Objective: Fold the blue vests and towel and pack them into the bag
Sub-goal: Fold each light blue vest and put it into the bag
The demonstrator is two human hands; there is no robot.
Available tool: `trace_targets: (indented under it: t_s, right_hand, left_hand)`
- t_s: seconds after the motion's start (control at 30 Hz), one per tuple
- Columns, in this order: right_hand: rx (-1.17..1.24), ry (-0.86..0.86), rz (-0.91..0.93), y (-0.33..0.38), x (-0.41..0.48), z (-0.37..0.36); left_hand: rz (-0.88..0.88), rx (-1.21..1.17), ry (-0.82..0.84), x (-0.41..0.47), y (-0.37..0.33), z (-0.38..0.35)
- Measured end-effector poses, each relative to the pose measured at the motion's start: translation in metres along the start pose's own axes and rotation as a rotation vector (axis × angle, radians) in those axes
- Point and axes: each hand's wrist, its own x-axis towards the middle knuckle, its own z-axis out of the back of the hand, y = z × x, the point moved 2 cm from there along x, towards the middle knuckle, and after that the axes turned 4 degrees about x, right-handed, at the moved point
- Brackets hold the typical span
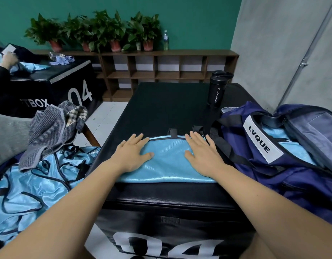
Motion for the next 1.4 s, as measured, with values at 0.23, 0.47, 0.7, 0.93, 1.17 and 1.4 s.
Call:
trace_targets:
  t_s: [0.23,0.47,0.7,0.93,1.17,1.4]
  right_hand:
    - [0.094,-0.122,0.078,0.001,-0.003,0.014]
    - [0.132,-0.163,0.07,-0.001,-0.005,0.018]
    - [0.124,-0.208,0.064,-0.001,-0.005,0.019]
    - [0.169,-0.255,0.069,-0.002,-0.008,0.024]
    - [0.267,-0.18,0.049,-0.007,-0.015,0.031]
    - [0.353,-0.09,0.064,-0.006,-0.019,0.029]
  left_hand:
    - [0.237,-0.16,-0.19,-0.004,0.04,0.018]
    - [0.408,-0.122,-0.047,-0.015,0.053,0.024]
    - [0.394,-0.181,-0.037,-0.025,0.035,0.029]
    - [0.469,-0.388,-0.113,-0.029,0.05,0.034]
    - [0.533,-0.514,-0.185,-0.038,0.077,0.054]
    - [0.398,-0.832,-0.271,-0.041,0.037,0.066]
